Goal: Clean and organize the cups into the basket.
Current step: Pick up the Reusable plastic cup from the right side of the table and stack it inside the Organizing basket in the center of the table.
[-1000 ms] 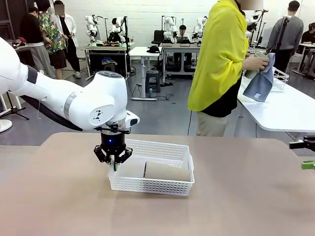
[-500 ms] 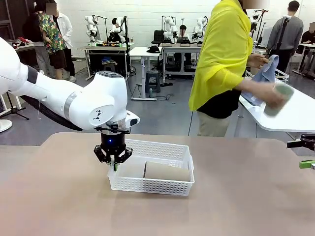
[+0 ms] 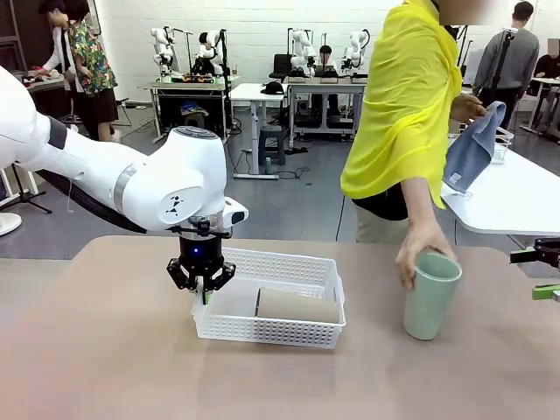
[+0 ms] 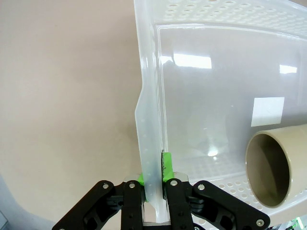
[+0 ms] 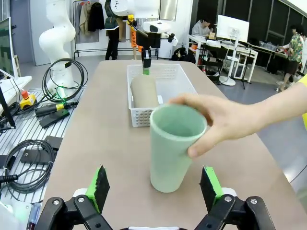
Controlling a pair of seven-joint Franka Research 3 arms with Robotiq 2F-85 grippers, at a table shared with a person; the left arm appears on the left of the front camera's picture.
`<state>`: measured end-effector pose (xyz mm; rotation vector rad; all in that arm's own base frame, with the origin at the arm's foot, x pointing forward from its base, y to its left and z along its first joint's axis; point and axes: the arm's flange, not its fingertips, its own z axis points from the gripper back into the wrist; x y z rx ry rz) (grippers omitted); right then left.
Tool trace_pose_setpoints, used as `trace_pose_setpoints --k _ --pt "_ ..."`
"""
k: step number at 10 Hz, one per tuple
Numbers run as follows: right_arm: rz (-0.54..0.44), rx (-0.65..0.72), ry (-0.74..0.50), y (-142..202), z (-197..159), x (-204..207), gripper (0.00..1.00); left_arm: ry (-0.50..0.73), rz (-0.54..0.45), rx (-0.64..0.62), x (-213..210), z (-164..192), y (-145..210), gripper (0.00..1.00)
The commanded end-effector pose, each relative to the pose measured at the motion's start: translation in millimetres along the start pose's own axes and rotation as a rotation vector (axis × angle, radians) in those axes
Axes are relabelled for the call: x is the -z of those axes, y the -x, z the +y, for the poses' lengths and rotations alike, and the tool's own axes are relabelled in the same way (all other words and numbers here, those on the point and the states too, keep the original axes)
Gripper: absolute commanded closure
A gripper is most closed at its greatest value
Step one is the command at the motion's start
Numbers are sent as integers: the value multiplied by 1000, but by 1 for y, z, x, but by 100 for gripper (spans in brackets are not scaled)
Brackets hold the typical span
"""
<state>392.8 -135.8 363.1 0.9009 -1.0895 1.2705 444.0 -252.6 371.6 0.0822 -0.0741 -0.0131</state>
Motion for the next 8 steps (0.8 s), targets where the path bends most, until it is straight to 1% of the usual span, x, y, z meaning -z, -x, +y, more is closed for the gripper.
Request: trace_pose_setpoints --k 1,5,6,7,8 --pt "11 18 8 -3 0 1 0 -2 -2 2 -1 -1 1 100" --pt "11 18 8 -3 0 1 0 -2 -2 2 -1 -1 1 100" --pt "0 0 0 0 0 0 0 -2 -2 2 -1 -1 1 100" --pt "39 41 -47 12 -13 22 0 -2 -2 2 -1 -1 1 100" --pt "52 65 -63 30 -30 41 0 -2 -2 2 -1 -1 1 100"
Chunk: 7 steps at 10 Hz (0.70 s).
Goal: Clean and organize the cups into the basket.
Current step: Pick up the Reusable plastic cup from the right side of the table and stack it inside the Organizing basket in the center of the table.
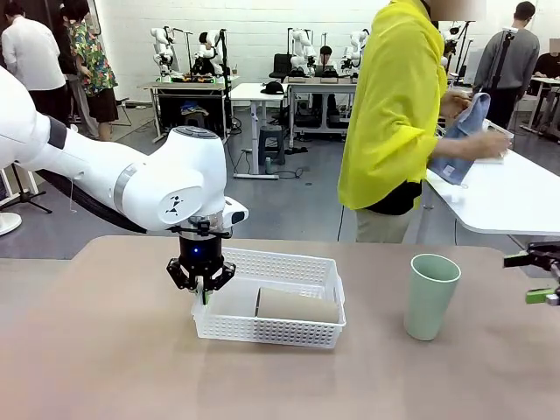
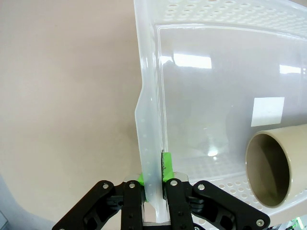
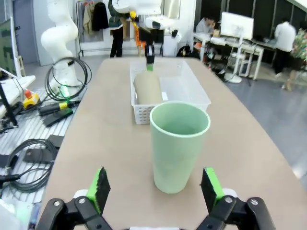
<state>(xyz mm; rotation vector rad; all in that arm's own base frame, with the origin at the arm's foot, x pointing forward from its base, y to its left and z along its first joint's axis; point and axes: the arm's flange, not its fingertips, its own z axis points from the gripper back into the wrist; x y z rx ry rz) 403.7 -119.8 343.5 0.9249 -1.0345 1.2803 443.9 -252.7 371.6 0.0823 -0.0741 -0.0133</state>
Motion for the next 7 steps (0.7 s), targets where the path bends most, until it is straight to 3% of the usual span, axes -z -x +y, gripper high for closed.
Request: trace_pose_setpoints --k 1,7 --pt "53 69 -17 33 -40 35 0 -2 -2 2 -1 -1 1 100" --pt "56 109 0 62 -77 57 0 -2 -2 2 -1 -1 1 100"
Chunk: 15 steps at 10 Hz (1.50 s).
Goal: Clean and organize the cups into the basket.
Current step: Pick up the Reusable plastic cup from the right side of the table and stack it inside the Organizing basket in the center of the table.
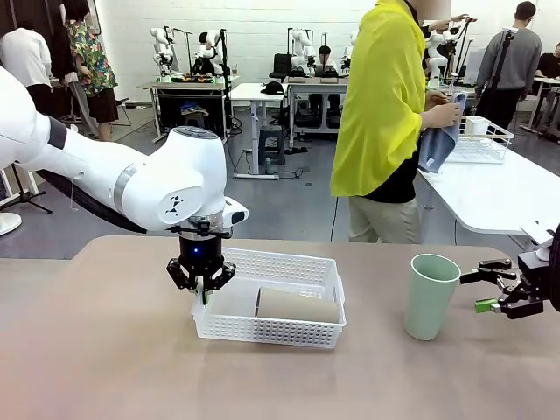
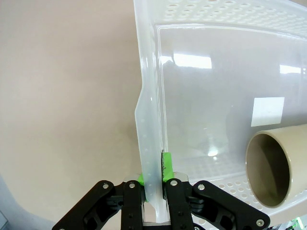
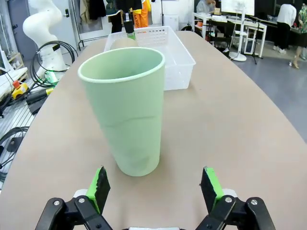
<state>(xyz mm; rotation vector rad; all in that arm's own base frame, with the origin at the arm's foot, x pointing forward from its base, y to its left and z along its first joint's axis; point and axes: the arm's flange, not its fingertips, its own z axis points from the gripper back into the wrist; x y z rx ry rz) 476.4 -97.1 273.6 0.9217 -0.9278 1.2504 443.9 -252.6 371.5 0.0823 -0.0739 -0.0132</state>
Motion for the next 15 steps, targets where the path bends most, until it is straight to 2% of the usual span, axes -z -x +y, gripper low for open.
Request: trace_pose_setpoints --k 1,3,13,15 --pt "-19 40 -10 3 -13 16 0 -2 -2 2 -1 -1 1 100" --pt "-38 56 -89 5 -17 37 0 -2 -2 2 -1 -1 1 100" --pt "16 60 -264 -5 -12 106 0 -2 -2 2 -1 -1 1 100" --pt "26 24 -304 -8 -9 113 0 -2 -2 2 -1 -1 1 100"
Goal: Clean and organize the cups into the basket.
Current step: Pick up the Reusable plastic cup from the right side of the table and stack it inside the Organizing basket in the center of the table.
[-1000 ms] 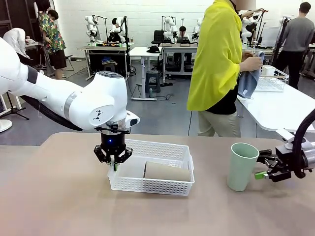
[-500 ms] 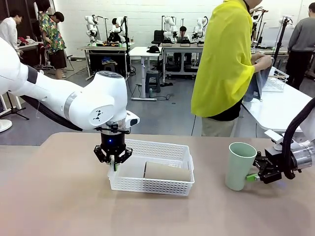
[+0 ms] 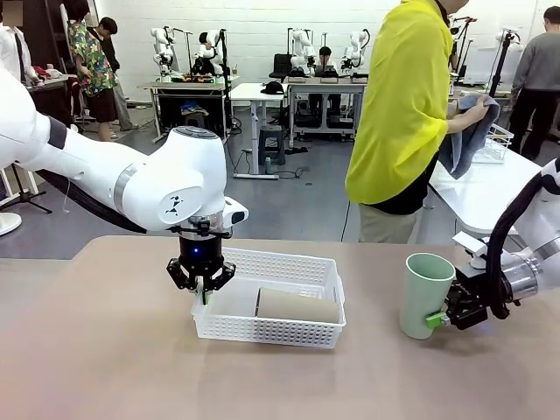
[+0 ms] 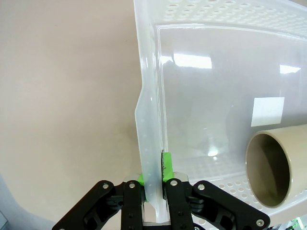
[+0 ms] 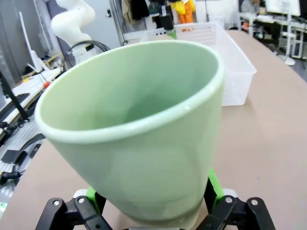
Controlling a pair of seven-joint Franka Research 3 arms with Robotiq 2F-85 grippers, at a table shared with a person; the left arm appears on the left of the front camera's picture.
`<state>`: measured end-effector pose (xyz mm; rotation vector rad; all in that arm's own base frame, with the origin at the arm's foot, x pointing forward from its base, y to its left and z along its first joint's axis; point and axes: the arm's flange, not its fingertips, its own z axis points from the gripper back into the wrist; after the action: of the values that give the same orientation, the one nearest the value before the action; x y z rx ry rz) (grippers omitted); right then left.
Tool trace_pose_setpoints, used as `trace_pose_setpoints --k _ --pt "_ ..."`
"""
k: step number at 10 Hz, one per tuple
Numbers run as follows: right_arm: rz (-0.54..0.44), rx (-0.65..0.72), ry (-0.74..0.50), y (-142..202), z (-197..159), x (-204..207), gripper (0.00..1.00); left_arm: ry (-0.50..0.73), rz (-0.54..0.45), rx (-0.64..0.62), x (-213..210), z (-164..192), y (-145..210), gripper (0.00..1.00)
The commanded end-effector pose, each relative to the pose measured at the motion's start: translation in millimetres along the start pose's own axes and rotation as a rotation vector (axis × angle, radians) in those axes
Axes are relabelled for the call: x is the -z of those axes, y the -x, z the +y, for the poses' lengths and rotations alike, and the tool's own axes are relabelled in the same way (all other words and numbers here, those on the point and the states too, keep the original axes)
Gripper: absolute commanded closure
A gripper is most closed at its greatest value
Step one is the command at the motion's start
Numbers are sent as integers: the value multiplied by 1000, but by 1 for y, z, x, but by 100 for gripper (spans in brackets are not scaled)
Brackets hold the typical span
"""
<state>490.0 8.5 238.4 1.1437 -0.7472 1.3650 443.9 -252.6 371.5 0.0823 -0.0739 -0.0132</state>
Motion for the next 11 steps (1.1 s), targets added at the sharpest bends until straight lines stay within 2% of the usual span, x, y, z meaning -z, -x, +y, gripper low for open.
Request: trace_pose_setpoints --k 1,2,3,4,5,7,9,11 --pt "29 -14 -33 -4 -3 -1 59 -2 -2 2 -1 -1 1 100" --pt "23 -20 -27 -4 -2 -3 59 -2 -2 2 -1 -1 1 100" --pt "16 -23 -22 -4 -1 -7 100 -2 -2 2 -1 -1 1 100" --pt "7 -37 -17 -9 3 -12 63 -2 -2 2 -1 -1 1 100" --pt "3 -63 -7 -21 9 -16 100 -2 -2 2 -1 -1 1 100" --pt "-48 2 54 -82 29 -33 100 -2 -2 2 -1 -1 1 100" --pt "-38 57 133 -151 48 -47 100 -2 -2 2 -1 -1 1 100" --pt "-18 134 210 -191 52 -48 100 -2 -2 2 -1 -1 1 100"
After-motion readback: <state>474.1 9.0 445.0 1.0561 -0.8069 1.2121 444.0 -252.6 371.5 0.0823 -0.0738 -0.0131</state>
